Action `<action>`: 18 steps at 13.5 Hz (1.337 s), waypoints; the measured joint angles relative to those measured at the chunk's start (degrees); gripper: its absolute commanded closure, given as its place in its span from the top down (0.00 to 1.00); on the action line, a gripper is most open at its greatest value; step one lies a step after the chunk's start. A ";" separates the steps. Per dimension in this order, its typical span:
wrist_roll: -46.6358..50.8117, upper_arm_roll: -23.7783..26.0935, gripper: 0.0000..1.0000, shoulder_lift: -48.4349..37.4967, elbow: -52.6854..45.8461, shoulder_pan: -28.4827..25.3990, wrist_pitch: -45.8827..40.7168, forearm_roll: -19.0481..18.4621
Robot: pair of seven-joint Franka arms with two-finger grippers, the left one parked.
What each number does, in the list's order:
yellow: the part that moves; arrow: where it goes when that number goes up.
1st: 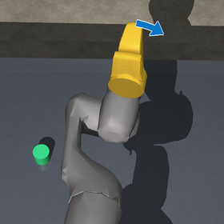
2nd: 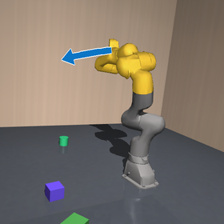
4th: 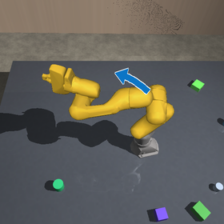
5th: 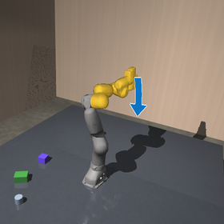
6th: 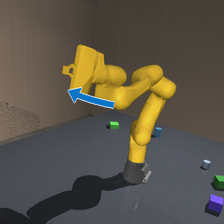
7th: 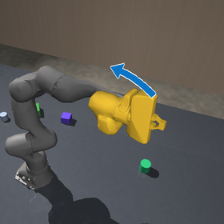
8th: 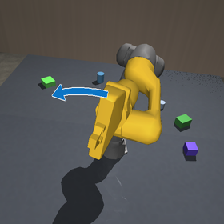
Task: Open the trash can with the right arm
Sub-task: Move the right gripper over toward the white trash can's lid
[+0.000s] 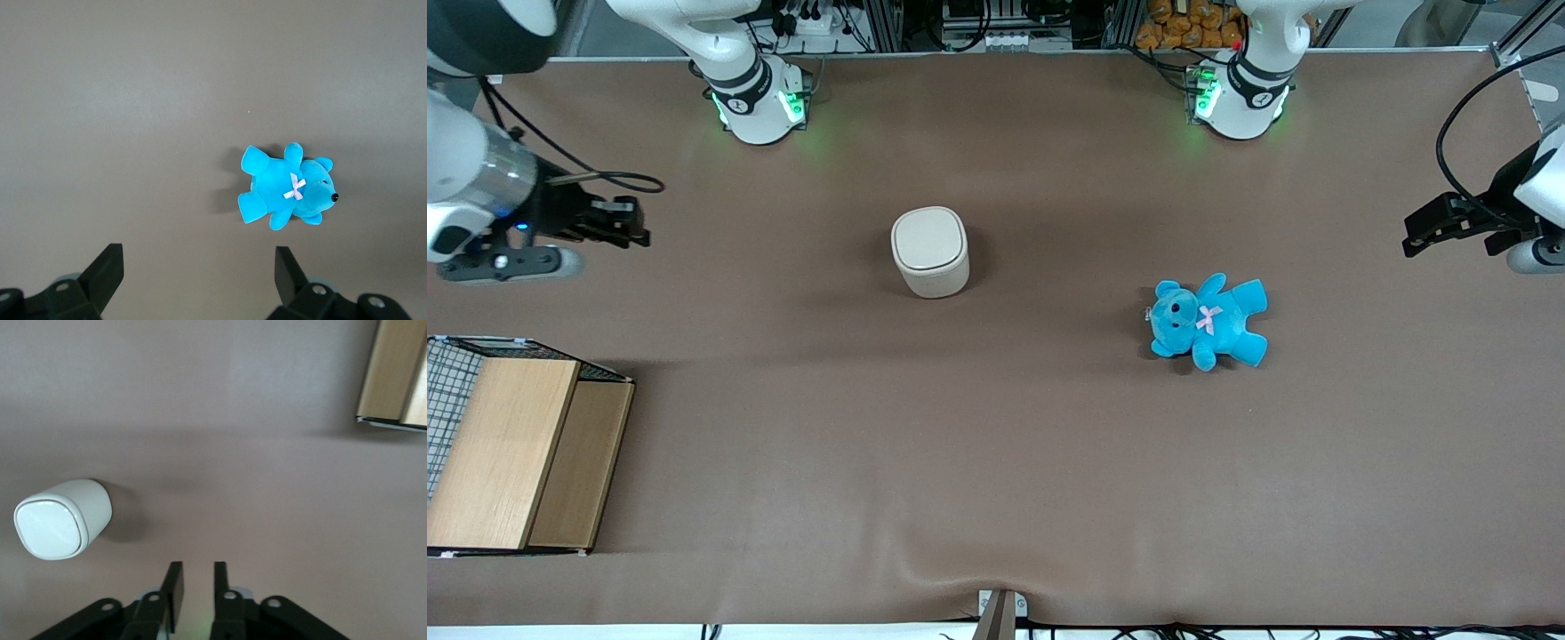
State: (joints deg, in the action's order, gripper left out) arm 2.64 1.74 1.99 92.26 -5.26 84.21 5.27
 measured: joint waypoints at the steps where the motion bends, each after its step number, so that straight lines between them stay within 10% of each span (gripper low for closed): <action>1: 0.32 0.95 0.00 -0.26 0.76 -0.15 0.00 0.07; 18: 20.95 20.33 0.00 -9.05 28.27 -2.50 24.65 5.58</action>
State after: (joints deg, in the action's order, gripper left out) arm 23.60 22.07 -7.06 120.53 -7.76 108.86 10.84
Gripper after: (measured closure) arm 0.991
